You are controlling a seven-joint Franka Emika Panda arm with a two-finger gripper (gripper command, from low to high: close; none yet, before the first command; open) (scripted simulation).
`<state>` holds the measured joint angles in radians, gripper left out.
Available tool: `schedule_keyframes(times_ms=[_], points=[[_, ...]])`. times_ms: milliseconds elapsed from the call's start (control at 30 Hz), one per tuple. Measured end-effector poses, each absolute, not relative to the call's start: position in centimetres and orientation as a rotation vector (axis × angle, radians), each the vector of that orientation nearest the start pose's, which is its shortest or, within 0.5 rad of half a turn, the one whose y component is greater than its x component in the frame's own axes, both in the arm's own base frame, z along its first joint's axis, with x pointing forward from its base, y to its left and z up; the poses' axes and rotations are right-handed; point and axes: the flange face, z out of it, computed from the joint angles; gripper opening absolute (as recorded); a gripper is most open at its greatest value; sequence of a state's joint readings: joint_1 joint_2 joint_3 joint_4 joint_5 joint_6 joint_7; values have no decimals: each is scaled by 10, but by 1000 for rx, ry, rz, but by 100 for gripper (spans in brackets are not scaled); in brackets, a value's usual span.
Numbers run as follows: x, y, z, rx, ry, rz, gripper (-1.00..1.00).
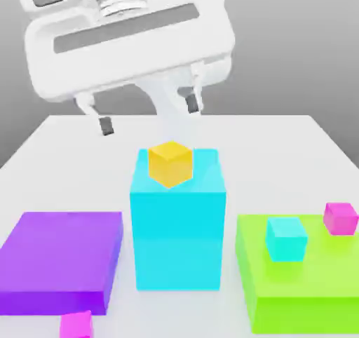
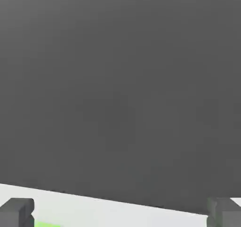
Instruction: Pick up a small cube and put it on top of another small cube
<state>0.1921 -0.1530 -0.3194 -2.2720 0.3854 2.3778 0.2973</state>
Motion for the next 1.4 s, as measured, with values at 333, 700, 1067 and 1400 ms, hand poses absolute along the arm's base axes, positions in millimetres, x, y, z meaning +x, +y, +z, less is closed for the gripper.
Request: schedule_keyframes(times_ms=[333,700,1067,1400], points=[[527,-102,292,-2740,926,-78,0],[505,-161,185,-2993,916,-3,0],[504,-163,132,-3006,913,0,-100],[513,-157,232,-2894,901,25,-100]])
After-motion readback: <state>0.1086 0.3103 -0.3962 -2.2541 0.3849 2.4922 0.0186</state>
